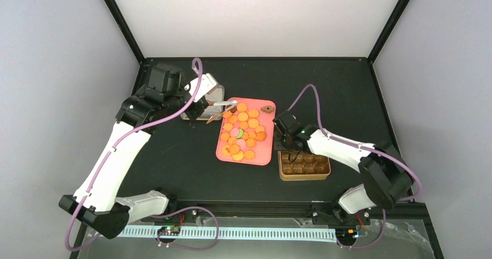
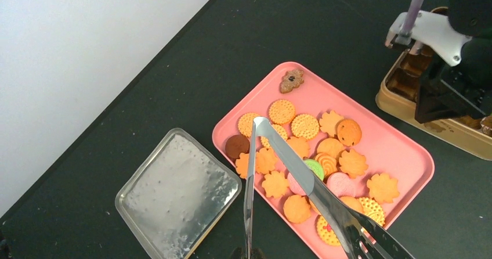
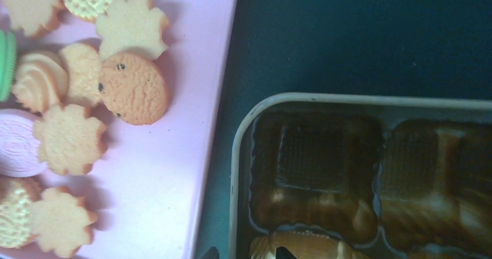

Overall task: Pack the cookies
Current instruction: Move the packing box to the center of the board.

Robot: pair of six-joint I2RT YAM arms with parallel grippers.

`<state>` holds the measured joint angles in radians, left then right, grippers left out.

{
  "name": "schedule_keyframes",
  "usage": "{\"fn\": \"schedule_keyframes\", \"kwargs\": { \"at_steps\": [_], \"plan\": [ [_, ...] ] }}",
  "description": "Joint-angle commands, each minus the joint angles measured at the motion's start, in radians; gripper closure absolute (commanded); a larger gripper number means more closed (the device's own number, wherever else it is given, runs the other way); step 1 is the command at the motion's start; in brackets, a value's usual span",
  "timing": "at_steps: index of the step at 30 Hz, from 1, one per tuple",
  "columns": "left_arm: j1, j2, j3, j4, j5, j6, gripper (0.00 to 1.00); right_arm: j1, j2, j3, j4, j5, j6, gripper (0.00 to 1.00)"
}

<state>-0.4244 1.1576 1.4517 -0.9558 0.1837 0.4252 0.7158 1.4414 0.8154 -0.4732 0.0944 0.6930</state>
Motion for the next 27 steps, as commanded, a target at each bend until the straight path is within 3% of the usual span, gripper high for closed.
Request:
{"fn": "schedule_keyframes", "kwargs": {
  "at_steps": [1,6,17,24,27],
  "plan": [
    [0.009,-0.02,0.05,0.0,0.001,-0.006,0.99,0.008,0.062,0.056,0.036,0.059,0.002,0.77],
    [0.009,-0.027,0.044,-0.003,-0.004,-0.004,0.98,0.008,0.143,0.137,0.027,0.108,-0.016,0.92],
    [0.009,-0.031,0.02,0.002,0.082,-0.019,0.98,-0.025,0.28,0.31,0.02,0.138,0.028,0.92],
    [0.01,-0.055,-0.003,0.011,0.136,-0.024,0.98,-0.053,0.181,0.34,0.1,-0.008,0.065,0.61],
    [0.01,-0.059,0.0,0.025,0.173,-0.053,0.99,-0.053,0.105,0.353,0.119,-0.079,0.052,0.41]
  ]
}}
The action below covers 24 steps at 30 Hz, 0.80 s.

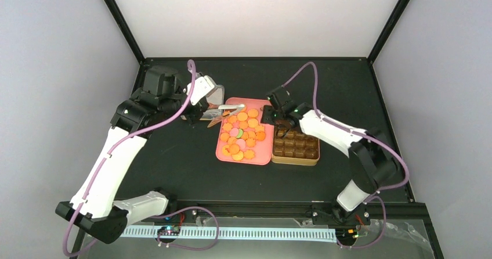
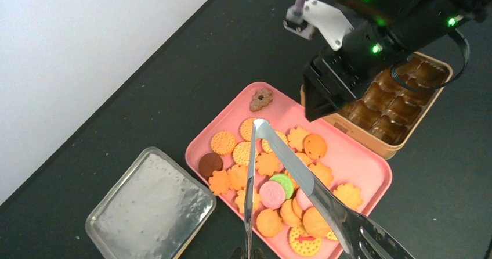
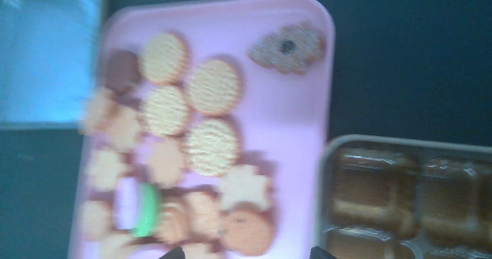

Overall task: Pack the cookies
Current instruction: Move the packing box to the center of the board.

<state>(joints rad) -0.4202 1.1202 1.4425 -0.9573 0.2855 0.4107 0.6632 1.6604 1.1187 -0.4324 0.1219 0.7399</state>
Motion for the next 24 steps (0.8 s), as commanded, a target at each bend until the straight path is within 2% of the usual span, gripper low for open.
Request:
{"fn": "schedule_keyframes", "kwargs": {
  "at_steps": [1,6,10,16,18,24],
  "plan": [
    [0.005,-0.025,0.009,0.035,0.088,-0.052,0.98,-0.001,-0.147,0.042,0.093,-0.128,0.001,0.35],
    [0.006,-0.036,0.001,0.129,0.165,-0.154,0.99,-0.001,-0.38,-0.148,0.298,-0.275,-0.002,0.16],
    [0.01,-0.005,0.039,0.217,0.249,-0.304,0.98,-0.001,-0.553,-0.354,0.597,-0.44,0.053,0.09],
    [0.028,0.069,0.103,0.345,0.359,-0.579,0.98,-0.001,-0.614,-0.476,0.91,-0.538,0.176,0.07],
    [0.037,0.073,0.098,0.383,0.372,-0.658,0.98,-0.001,-0.61,-0.504,1.036,-0.532,0.219,0.07],
    [0.077,0.063,0.008,0.522,0.515,-0.91,0.98,-0.002,-0.589,-0.517,1.215,-0.436,0.258,0.08]
  ]
}}
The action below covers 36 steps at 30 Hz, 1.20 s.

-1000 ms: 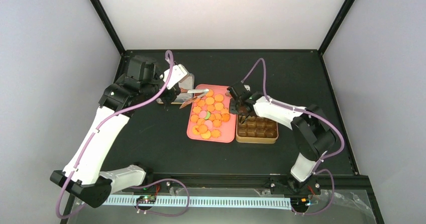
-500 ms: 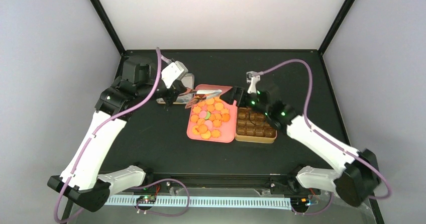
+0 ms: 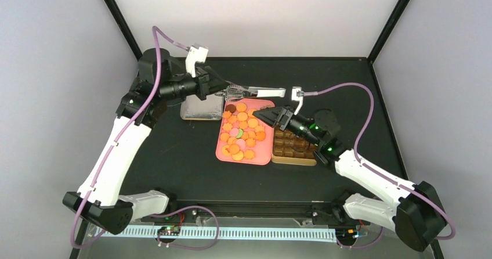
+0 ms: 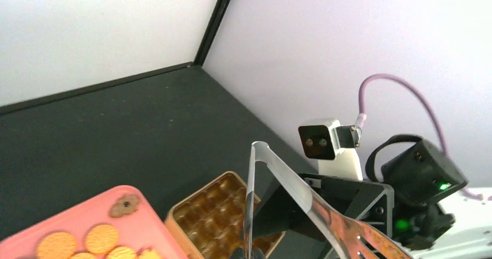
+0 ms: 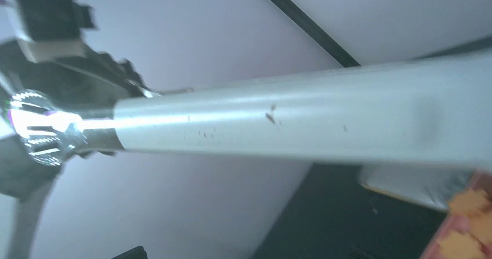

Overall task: Pack the cookies
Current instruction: Move the packing box to the center of the board, then adjust the clamp.

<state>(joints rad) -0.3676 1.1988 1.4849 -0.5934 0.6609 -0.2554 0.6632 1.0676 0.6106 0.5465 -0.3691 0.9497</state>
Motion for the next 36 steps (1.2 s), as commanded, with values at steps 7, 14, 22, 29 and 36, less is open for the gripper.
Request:
{"fn": "schedule_keyframes", "kwargs": {
  "at_steps": [7,14,22,29,36],
  "plan": [
    [0.043,-0.035,-0.142,0.283,0.276,-0.385,0.98,-0.035,0.053,0.007,0.432,0.074,0.147,0.09],
    [0.047,-0.059,-0.209,0.377,0.353,-0.485,0.98,-0.072,0.114,-0.03,0.606,0.091,0.269,0.13],
    [0.047,-0.086,-0.282,0.409,0.377,-0.496,0.99,-0.096,0.176,0.023,0.709,0.068,0.376,0.24],
    [0.047,-0.09,-0.292,0.39,0.358,-0.469,0.98,-0.096,0.195,0.086,0.642,-0.015,0.414,0.4],
    [0.047,-0.089,-0.308,0.343,0.304,-0.41,0.98,-0.092,0.147,0.139,0.39,-0.079,0.33,0.45]
  ]
}}
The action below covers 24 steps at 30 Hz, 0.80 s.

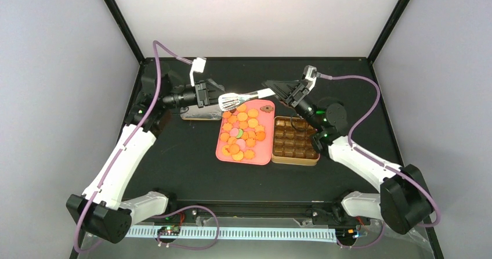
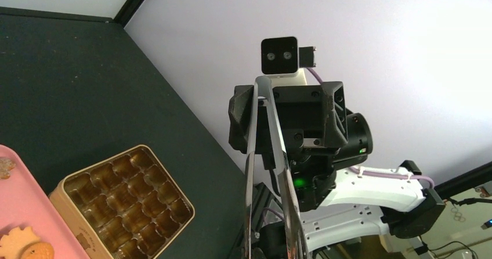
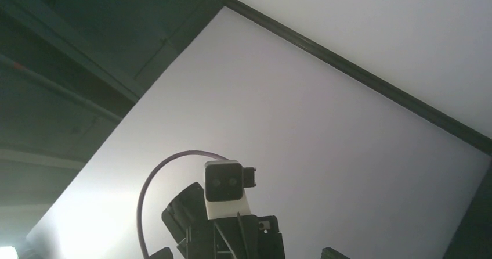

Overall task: Pack the cookies
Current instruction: Adjust the clamp.

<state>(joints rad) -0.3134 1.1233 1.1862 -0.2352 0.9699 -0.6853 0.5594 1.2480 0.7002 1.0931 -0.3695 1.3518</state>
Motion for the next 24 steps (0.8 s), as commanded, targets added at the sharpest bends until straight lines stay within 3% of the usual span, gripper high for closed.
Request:
{"fn": "schedule_keyframes", "kwargs": {
  "at_steps": [1,6,10,19,24],
  "plan": [
    [-0.007,-0.013,-0.013,-0.021,-0.011,0.033,0.98,0.011,-0.042,0.054,-0.191,-0.079,-0.09,0.47],
    [-0.006,-0.019,-0.031,-0.092,-0.052,0.147,0.98,0.011,-0.082,0.083,-0.357,-0.069,-0.197,0.57],
    [-0.007,-0.04,-0.078,-0.082,-0.031,0.165,0.93,0.011,-0.104,0.104,-0.447,-0.07,-0.255,0.74],
    [-0.023,-0.063,-0.141,-0.128,0.026,0.302,0.62,0.011,-0.114,0.174,-0.607,-0.092,-0.337,0.99],
    [-0.067,-0.066,-0.178,-0.082,0.071,0.309,0.51,0.013,-0.084,0.193,-0.636,-0.11,-0.337,0.99]
  ]
}}
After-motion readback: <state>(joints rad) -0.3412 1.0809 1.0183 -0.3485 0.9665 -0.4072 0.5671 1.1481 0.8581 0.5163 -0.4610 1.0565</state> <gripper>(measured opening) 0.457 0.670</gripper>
